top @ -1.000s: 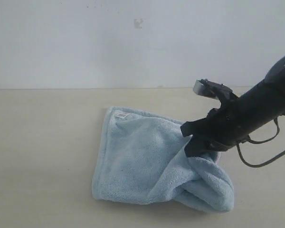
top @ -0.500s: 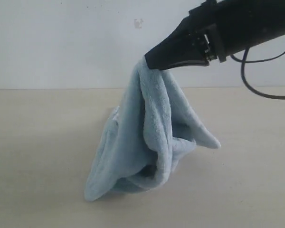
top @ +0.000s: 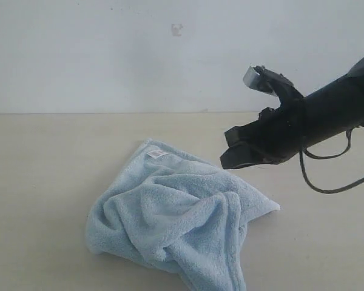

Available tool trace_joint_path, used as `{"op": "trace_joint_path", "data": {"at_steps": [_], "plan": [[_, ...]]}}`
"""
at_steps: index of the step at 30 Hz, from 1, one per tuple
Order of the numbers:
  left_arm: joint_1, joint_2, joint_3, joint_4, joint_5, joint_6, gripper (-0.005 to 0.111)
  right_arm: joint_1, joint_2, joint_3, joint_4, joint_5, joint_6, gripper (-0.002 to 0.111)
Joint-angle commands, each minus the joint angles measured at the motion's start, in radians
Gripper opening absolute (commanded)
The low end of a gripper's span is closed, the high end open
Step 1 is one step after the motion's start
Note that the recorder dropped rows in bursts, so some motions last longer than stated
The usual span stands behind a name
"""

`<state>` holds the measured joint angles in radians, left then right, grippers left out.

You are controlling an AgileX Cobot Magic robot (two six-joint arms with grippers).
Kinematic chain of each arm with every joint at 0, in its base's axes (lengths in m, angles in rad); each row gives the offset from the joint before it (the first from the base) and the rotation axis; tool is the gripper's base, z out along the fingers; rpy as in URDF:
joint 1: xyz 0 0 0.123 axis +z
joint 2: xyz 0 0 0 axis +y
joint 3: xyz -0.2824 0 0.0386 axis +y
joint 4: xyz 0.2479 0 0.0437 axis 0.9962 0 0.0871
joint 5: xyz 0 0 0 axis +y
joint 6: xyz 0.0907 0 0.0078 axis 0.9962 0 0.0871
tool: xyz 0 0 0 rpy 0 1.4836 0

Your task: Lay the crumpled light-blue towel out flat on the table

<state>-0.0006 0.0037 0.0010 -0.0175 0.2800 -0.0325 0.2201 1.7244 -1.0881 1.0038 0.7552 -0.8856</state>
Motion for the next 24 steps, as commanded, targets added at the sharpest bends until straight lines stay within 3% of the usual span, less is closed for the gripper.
{"op": "trace_joint_path", "data": {"at_steps": [1,7,9,11,14,24], "plan": [[-0.010,-0.004,-0.001,0.000,-0.001,0.000,0.004,-0.001,-0.001,-0.055,0.112,0.080,-0.002,0.023],[-0.010,-0.004,-0.001,0.000,-0.001,0.000,0.004,-0.001,-0.039,-0.121,-0.060,0.059,0.014,0.023],[-0.010,-0.004,-0.001,0.000,-0.001,0.000,0.004,-0.001,-0.039,-0.121,-0.254,-0.030,0.149,0.023],[-0.010,-0.004,-0.001,0.000,-0.001,0.000,0.004,-0.001,-0.010,-0.111,-0.503,-0.090,0.438,0.023],[-0.010,-0.004,-0.001,0.000,-0.003,0.000,0.004,-0.001,0.074,-0.088,-0.686,-0.095,0.656,0.023],[-0.010,-0.004,-0.001,0.000,-0.003,0.000,0.004,-0.001,0.277,-0.080,-0.391,-0.071,0.445,0.027]]}}
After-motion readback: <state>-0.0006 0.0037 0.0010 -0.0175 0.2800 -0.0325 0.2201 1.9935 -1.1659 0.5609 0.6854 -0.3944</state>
